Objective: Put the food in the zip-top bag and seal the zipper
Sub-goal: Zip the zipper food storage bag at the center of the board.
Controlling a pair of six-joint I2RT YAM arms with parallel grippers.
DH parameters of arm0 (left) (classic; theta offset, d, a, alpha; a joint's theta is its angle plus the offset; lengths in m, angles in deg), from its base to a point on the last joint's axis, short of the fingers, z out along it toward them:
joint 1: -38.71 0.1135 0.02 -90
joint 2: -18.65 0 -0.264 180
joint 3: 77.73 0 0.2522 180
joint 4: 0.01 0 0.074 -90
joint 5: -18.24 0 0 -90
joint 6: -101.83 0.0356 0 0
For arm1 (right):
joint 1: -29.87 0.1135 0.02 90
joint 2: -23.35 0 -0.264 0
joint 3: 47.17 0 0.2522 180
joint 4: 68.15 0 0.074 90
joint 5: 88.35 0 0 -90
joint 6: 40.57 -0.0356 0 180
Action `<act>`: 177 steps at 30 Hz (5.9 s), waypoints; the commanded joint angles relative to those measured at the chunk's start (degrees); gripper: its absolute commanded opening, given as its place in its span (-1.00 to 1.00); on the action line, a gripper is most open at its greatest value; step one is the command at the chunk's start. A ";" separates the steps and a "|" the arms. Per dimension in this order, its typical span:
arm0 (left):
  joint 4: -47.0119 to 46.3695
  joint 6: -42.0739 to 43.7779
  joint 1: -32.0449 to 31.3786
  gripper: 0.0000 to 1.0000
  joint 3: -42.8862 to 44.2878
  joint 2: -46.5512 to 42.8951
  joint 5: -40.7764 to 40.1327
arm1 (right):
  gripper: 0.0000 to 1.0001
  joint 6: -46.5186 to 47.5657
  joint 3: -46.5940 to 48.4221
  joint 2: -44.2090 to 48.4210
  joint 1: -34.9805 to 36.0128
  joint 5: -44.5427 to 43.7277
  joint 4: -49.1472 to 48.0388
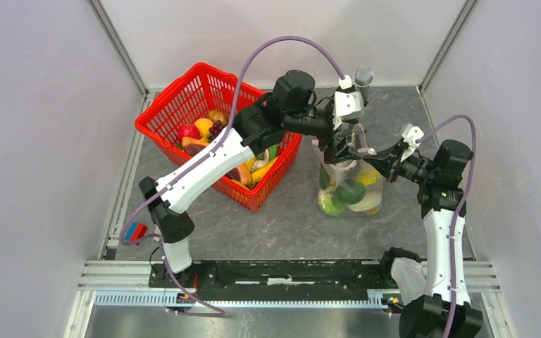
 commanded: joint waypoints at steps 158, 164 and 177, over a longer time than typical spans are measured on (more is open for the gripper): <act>12.50 11.83 -2.30 -0.95 -5.46 -7.09 -7.81 | -1.00 1.06 8.23 12.66 1.41 -8.89 6.90; 10.33 11.10 -1.95 -0.96 -9.14 -10.48 -10.36 | -1.00 -1.57 7.40 15.22 1.43 -15.29 4.39; 8.32 10.57 -1.62 -0.95 -17.60 -17.43 -16.90 | -1.00 -4.63 5.07 17.14 1.43 -24.72 0.79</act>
